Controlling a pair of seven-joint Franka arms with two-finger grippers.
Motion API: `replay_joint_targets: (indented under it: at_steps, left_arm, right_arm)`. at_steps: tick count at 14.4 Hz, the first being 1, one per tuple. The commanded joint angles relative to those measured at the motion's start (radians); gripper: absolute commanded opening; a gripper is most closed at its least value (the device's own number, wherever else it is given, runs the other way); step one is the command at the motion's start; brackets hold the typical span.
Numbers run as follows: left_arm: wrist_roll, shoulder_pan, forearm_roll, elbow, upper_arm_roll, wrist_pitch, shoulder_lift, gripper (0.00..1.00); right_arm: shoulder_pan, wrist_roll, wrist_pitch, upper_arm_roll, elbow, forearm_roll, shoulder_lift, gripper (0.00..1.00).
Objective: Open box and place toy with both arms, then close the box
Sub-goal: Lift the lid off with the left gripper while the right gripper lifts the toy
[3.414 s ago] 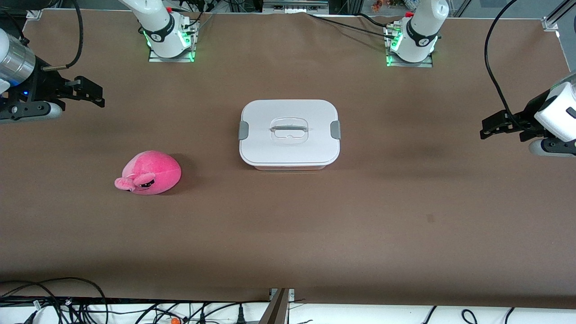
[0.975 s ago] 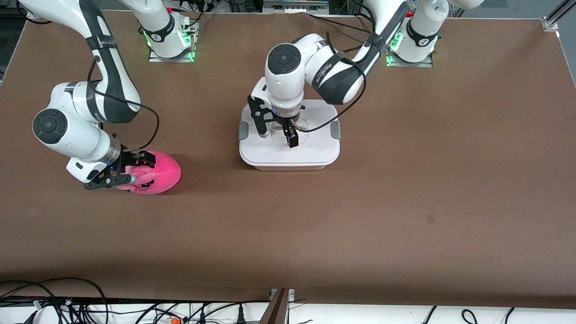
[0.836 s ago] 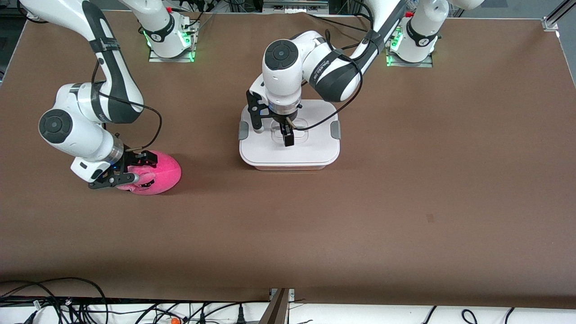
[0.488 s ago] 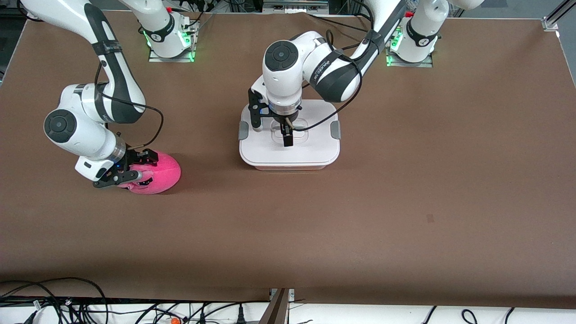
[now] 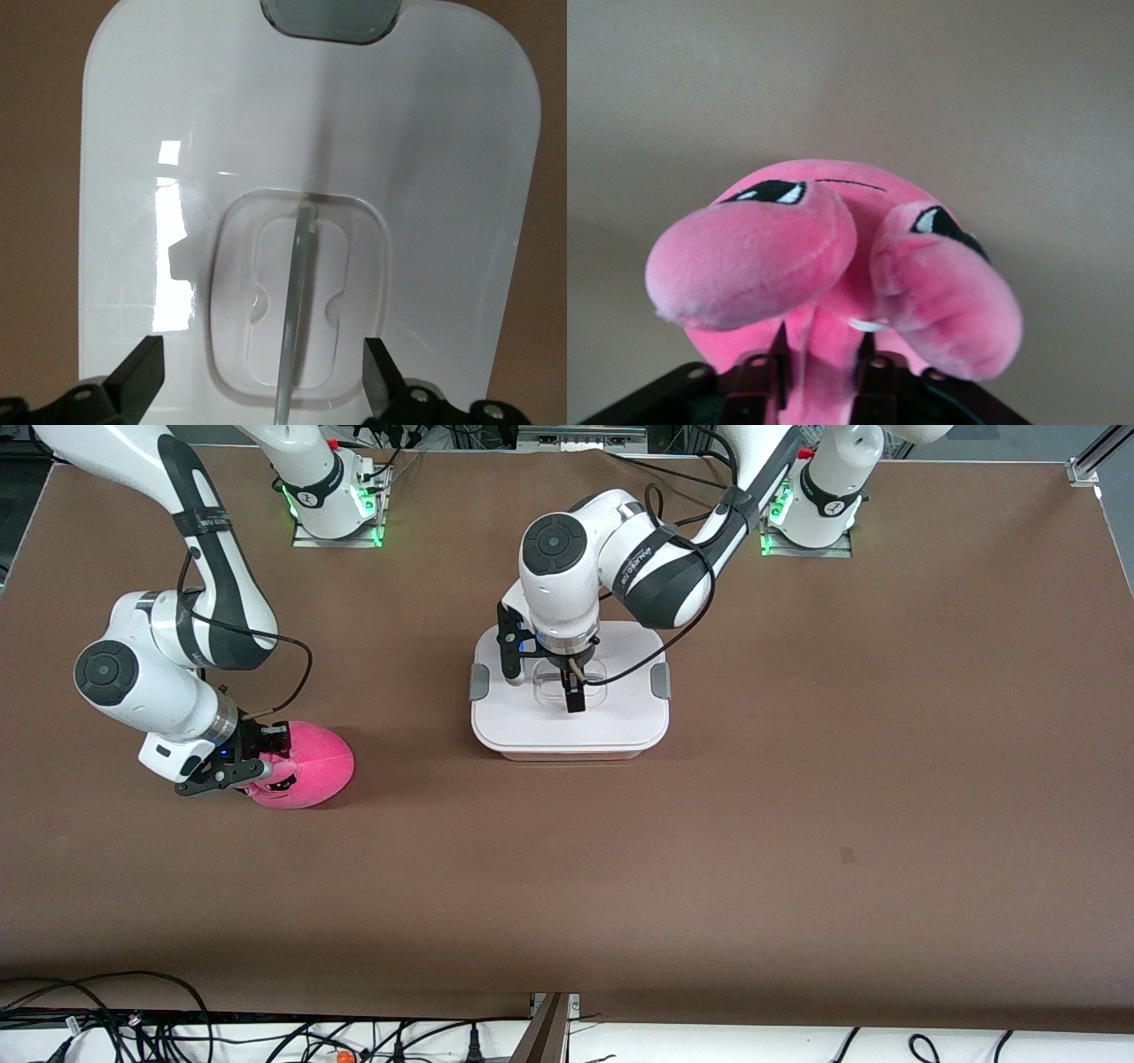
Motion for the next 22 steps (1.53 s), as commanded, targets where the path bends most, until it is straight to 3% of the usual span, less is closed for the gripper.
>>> replay_joint_targets:
  at_steps: [1,2,4,9,16,22]
  left_arm:
    - [0.035,0.0,0.017,-0.022,0.004,-0.003,-0.022,0.4]
    - [0.035,0.0,0.017,-0.023,0.004,-0.003,-0.022,0.31]
    - [0.034,-0.001,0.014,-0.023,0.004,-0.006,-0.022,0.0]
    - [0.029,0.0,0.009,-0.013,0.005,-0.015,-0.034,0.0]
    - [0.032,0.028,-0.025,-0.003,0.01,-0.11,-0.131,0.0]
    - [0.144,0.201,-0.065,-0.005,0.01,-0.243,-0.221,0.0]
  right_arm:
    - [-0.01,-0.024,0.021,0.008,-0.012,0.016,0.008,0.0]
    - [-0.008,-0.024,0.018,0.008,-0.007,0.016,0.007,0.0]
    - [-0.007,-0.039,0.004,0.017,0.002,0.014,-0.015,0.0]
    - [-0.007,-0.084,-0.178,0.037,0.077,0.011,-0.066,0.0]
    - [0.061,-0.21,-0.505,0.048,0.324,-0.007,-0.063,0.0]
    - [0.22,-0.21,-0.622,0.049,0.41,-0.082,-0.063,0.0]
